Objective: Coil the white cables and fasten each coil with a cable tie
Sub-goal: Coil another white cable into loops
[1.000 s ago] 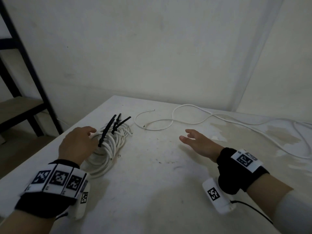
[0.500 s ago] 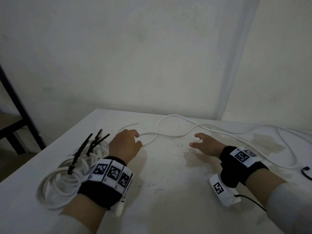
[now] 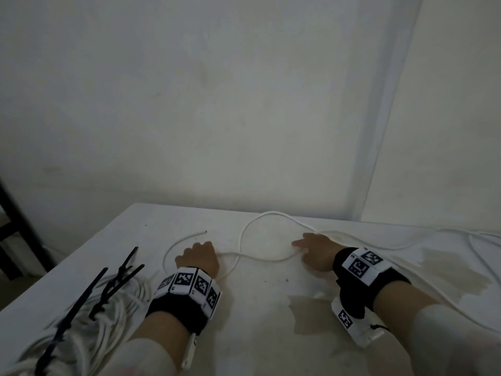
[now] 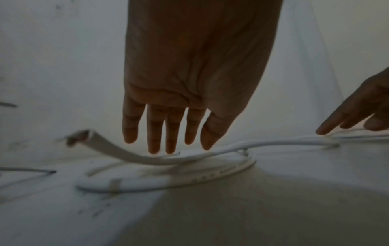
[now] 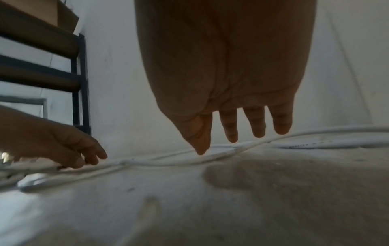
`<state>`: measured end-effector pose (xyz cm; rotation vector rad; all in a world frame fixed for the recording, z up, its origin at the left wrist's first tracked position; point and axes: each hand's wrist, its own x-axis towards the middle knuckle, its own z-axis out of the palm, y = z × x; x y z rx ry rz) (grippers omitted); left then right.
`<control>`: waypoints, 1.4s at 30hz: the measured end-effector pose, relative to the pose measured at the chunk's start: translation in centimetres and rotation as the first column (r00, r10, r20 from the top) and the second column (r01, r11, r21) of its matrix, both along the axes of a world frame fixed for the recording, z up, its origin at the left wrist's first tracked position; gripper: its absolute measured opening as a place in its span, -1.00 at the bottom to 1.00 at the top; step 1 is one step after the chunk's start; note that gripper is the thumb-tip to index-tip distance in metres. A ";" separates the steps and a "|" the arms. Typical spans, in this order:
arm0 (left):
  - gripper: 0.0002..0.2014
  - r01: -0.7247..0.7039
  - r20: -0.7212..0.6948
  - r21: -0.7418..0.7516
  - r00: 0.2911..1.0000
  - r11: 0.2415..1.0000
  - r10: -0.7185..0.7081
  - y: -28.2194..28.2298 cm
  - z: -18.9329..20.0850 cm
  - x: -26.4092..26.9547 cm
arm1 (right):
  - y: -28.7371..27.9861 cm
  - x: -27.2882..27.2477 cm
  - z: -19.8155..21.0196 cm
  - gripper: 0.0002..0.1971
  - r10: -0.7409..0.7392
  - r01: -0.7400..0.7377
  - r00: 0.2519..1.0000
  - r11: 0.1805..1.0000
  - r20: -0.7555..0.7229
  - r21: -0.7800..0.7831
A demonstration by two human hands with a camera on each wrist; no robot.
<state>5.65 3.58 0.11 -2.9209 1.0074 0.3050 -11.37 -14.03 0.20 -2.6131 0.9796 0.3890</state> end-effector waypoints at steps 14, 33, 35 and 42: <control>-0.72 -0.068 -0.274 -0.345 0.961 0.936 -0.031 0.4 3.1 -1.1 | -1.0 -3.7 2.7 -0.93 0.041 0.026 0.968 0.965 0.248 -0.262; -0.82 -0.392 -0.512 -0.841 0.797 0.372 -0.320 1.9 10.6 -10.4 | 1.6 -8.7 2.8 -0.69 0.048 0.119 0.929 0.901 0.368 -0.418; -0.79 -0.362 -0.465 -0.873 0.821 0.328 -0.331 2.1 10.8 -11.1 | 2.1 -8.9 3.1 -0.74 0.077 0.170 0.864 0.885 0.497 -0.432; -0.67 -0.027 -0.153 -0.938 0.927 0.345 -0.344 1.7 10.0 -12.4 | 4.7 -10.0 5.8 -0.76 0.493 -0.023 0.714 0.726 0.497 -0.687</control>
